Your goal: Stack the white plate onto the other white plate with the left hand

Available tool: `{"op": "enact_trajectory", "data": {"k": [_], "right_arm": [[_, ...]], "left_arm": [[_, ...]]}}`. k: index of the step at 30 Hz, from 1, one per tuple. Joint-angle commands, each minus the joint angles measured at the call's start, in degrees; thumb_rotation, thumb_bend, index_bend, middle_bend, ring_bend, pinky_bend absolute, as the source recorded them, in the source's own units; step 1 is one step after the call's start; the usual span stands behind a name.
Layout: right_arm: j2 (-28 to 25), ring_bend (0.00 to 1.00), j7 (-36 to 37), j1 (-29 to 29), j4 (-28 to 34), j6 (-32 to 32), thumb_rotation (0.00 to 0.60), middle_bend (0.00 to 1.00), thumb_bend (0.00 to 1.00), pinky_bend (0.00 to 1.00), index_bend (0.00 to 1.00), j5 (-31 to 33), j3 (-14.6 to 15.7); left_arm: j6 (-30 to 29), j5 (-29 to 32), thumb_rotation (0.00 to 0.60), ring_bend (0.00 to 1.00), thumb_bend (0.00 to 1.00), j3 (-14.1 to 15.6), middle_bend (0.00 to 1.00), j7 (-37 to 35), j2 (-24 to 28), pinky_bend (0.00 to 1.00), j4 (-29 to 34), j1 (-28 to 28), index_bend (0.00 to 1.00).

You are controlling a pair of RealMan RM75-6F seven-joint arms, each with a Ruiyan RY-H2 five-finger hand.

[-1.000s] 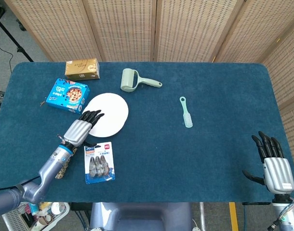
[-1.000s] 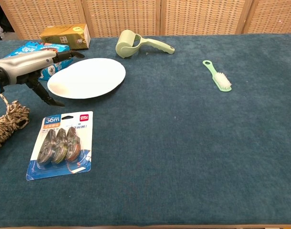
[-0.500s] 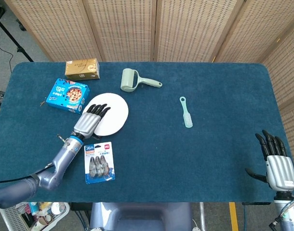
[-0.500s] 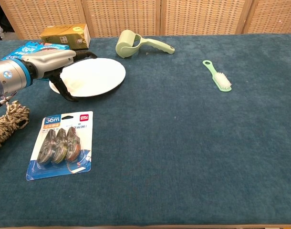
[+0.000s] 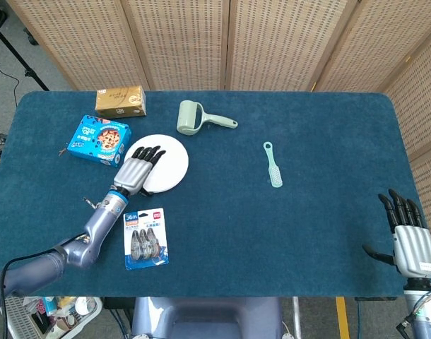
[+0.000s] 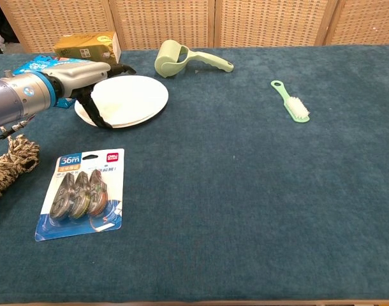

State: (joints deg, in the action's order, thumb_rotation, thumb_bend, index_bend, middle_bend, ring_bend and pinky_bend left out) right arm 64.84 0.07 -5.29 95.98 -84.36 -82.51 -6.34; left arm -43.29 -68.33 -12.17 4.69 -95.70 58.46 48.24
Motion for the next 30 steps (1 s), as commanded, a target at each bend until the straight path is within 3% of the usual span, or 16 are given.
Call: {"op": "enact_trajectory", "data": {"k": [1,5,17,30], "right_arm": [[-0.15,0.0,0.16,0.11,0.15,-0.23,0.6,0.0,0.0,0.0,0.0,-0.24,0.07],[-0.38,0.0,0.57,0.24,0.45,-0.53,0.6,0.0,0.0,0.0,0.0,-0.63,0.16],[-0.62,0.0,0.82,0.38,0.85,-1.02,0.6,0.0,0.0,0.0,0.0,-1.65,0.47],[-1.49,0.0,2.17,0.79,2.25,-2.6,0.6,0.0,0.0,0.0,0.0,-4.78,1.29]], "left_arm": [[-0.85,-0.74,0.6,0.0,0.01,0.72,0.0,-0.89,2.36,0.0,2.77,-1.13,0.0],[-1.33,-1.3,0.6,0.0,0.01,1.25,0.0,-2.61,5.73,0.0,6.71,-2.35,0.0],[6.31,2.23,0.6,0.0,0.01,2.82,0.0,-5.11,13.29,0.0,15.23,-2.43,0.0],[-9.83,-7.69,0.6,0.0,0.01,7.74,0.0,-8.83,28.22,0.0,29.66,-13.69,0.0]]}}
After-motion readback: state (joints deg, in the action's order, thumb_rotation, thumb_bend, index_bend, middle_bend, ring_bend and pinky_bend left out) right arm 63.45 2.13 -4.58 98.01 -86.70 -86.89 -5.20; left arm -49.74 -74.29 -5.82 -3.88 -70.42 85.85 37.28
